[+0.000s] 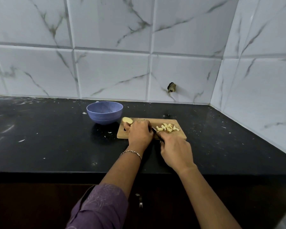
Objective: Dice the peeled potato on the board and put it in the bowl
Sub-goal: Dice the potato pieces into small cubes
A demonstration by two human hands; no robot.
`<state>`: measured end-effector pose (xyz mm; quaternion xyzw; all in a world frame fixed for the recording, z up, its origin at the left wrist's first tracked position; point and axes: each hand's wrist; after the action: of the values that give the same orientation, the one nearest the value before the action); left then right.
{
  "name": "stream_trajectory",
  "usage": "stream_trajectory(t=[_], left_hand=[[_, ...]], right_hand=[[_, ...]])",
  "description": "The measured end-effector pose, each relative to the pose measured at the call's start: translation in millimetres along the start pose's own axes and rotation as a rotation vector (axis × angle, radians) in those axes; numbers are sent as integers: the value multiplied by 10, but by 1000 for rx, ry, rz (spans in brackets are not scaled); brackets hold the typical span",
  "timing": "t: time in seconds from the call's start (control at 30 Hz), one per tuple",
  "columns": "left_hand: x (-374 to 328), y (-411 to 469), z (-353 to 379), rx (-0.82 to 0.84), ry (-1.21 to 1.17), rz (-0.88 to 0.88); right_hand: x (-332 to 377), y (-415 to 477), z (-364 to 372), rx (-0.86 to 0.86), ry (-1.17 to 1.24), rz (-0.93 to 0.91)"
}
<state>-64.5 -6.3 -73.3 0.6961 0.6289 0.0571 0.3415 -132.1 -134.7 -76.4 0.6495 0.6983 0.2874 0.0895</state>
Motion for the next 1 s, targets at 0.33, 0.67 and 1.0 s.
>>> stream_trajectory(t=[0.33,0.67,1.0], left_hand=[[-1,9,21,33,-81,21],[-26,-33,-94,-47,29,-83],[2,-54,-146,-30,109,-216]], right_hand=[[12,-9,-1,-39,-56,41],[11,-31,-72,-52,52,102],[18,-90,-128,1,92,14]])
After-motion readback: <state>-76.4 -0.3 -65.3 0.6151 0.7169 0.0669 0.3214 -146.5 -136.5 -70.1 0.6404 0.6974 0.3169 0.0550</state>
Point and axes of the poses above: each hand's wrist, its own y-axis towards the middle knuckle, its own z-axis out of the palm, x = y × z, and after that the axes turned 8 degrees about z, right-handed
